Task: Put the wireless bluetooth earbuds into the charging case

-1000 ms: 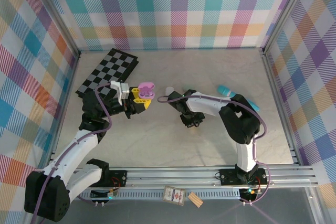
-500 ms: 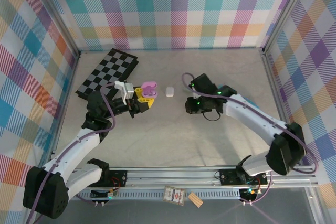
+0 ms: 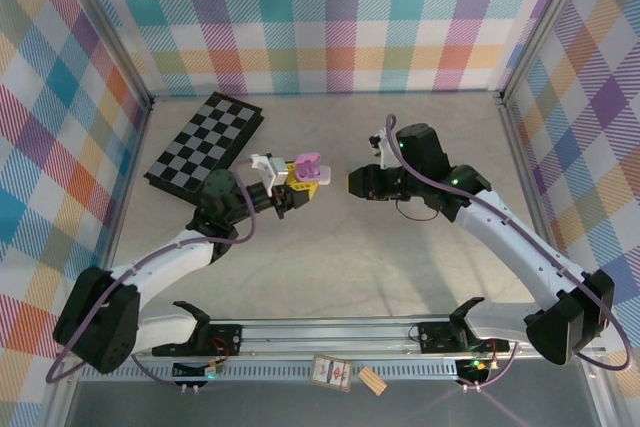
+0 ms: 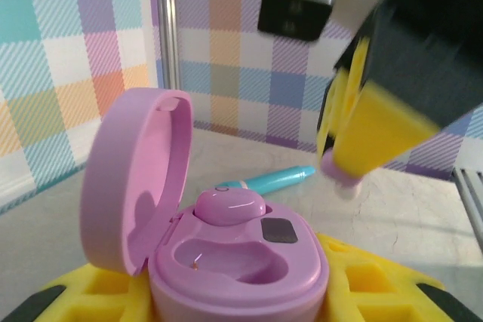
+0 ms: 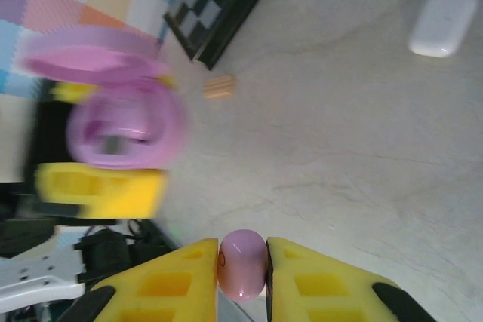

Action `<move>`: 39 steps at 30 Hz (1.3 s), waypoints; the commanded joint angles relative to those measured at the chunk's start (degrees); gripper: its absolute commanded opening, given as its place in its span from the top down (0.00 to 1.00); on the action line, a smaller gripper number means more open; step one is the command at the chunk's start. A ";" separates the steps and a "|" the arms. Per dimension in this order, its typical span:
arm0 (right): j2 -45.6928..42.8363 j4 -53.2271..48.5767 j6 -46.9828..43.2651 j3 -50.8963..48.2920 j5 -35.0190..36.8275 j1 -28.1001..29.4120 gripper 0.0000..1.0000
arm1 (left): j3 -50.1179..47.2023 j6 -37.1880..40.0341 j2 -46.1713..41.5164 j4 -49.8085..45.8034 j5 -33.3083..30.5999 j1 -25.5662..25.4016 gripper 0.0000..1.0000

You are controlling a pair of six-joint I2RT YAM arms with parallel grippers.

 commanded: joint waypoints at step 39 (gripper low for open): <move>13.36 9.11 2.23 10.04 -8.06 -0.52 0.79 | 6.82 2.54 13.84 16.25 -2.18 -4.06 0.75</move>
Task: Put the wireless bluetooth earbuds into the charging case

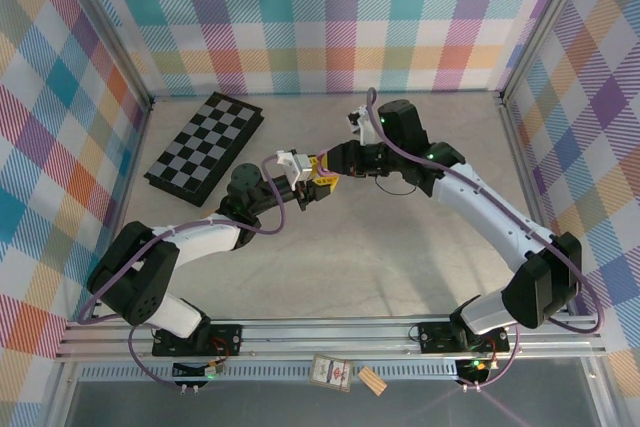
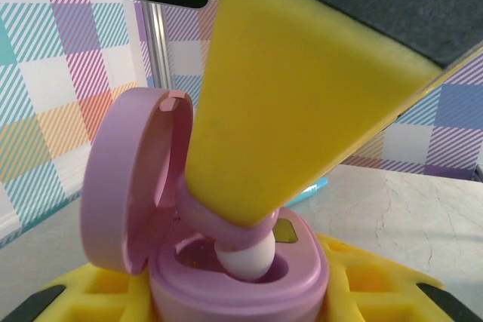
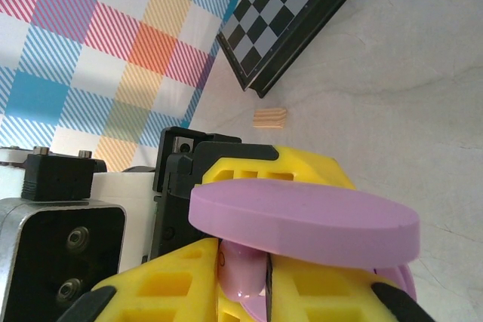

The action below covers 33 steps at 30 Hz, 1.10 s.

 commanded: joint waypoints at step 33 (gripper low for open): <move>-8.77 -6.14 -4.74 1.99 11.06 -0.27 0.39 | -0.22 6.11 -2.73 -0.58 2.94 0.08 0.75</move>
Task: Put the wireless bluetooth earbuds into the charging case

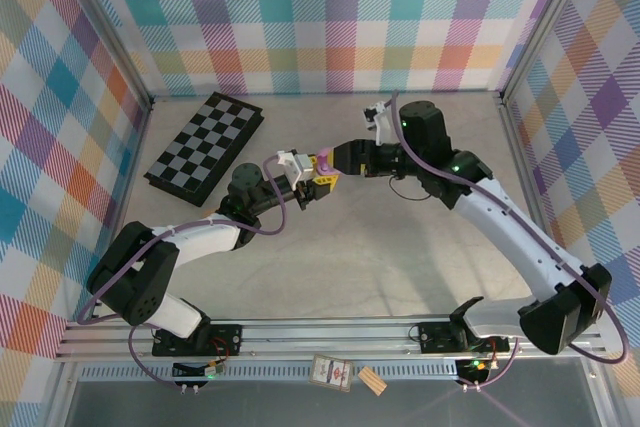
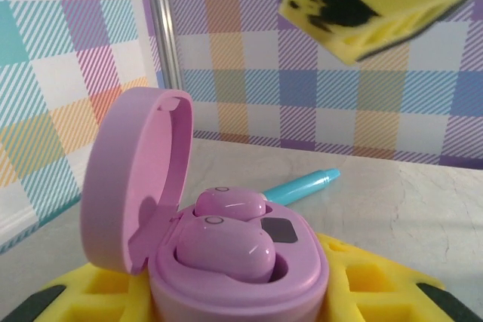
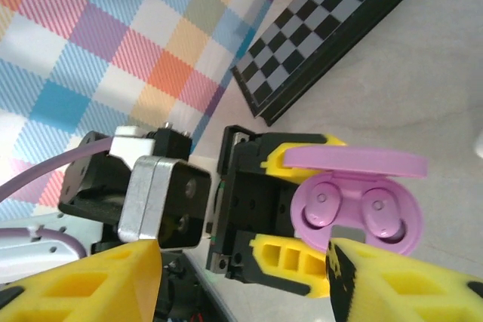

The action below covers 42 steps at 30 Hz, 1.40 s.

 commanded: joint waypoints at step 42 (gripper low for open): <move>3.90 46.30 38.23 -18.57 -22.00 -2.97 0.37 | 0.97 -6.38 -4.83 8.48 4.47 0.17 0.75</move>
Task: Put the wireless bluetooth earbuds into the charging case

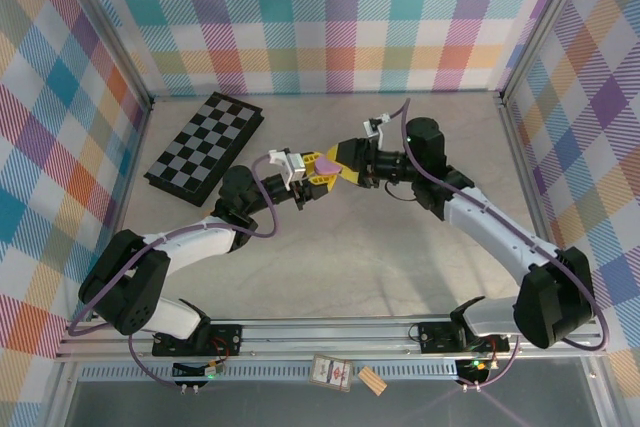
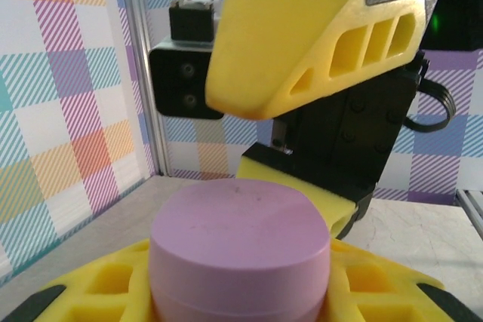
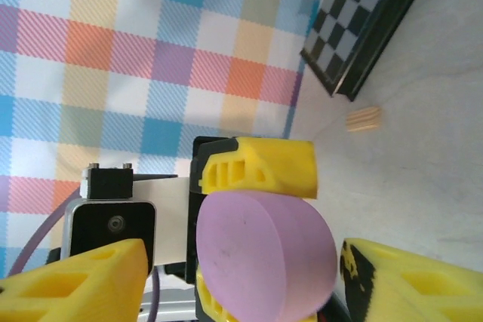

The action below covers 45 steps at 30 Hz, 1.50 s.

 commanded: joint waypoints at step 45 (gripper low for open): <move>15.20 -16.70 -20.08 -1.18 25.39 -1.13 0.91 | -9.96 12.74 -22.79 -45.10 -14.98 -0.73 0.00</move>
